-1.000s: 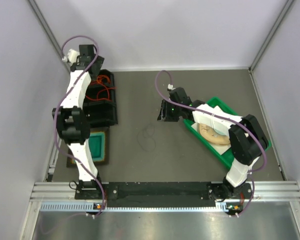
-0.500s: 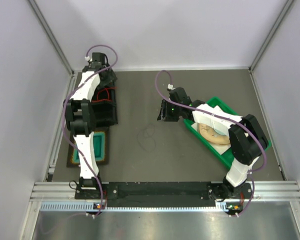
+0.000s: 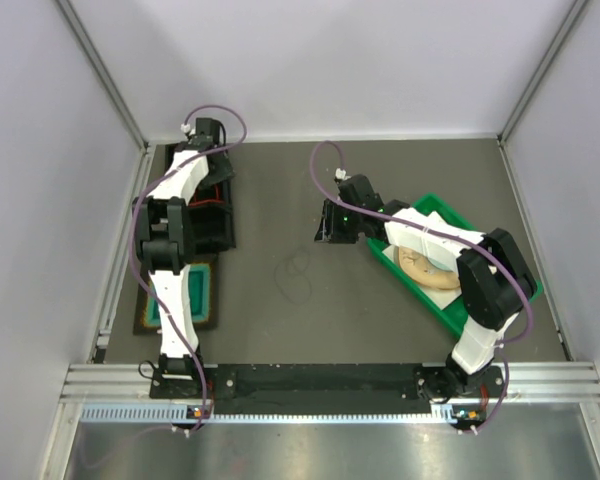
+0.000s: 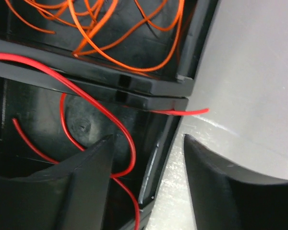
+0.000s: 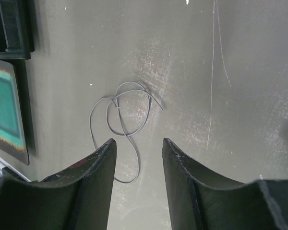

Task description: Untangle the cables

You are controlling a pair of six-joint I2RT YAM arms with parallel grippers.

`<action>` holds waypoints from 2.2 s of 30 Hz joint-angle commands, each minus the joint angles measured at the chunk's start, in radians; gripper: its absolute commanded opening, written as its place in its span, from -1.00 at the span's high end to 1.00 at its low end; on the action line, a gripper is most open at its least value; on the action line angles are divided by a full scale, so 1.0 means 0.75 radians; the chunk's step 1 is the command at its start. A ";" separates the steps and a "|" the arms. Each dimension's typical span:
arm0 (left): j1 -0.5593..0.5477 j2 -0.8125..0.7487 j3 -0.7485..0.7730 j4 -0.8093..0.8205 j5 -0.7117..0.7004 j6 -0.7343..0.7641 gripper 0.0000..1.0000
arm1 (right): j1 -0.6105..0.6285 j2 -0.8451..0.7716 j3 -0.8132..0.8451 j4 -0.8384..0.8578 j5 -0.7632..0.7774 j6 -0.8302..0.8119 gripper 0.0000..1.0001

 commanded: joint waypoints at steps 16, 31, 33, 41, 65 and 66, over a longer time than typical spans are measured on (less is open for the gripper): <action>0.027 -0.149 -0.079 0.091 -0.134 0.010 1.00 | 0.017 -0.006 0.005 0.037 0.002 -0.002 0.14; 0.130 -0.155 -0.310 0.249 0.040 -0.123 1.00 | 0.017 -0.006 0.001 0.035 0.006 -0.004 0.14; 0.132 -0.141 -0.310 0.249 0.050 -0.121 1.00 | 0.017 -0.004 0.003 0.035 0.006 -0.004 0.14; 0.130 -0.218 -0.269 0.230 0.071 -0.074 0.45 | 0.014 -0.006 0.003 0.035 0.006 -0.004 0.14; -0.107 -0.615 -0.306 0.018 -0.048 0.594 -0.44 | 0.025 -0.018 -0.001 0.041 0.004 -0.002 0.14; -0.118 -0.631 -0.353 0.018 -0.094 0.609 -0.45 | 0.029 -0.016 0.003 0.041 0.004 -0.002 0.14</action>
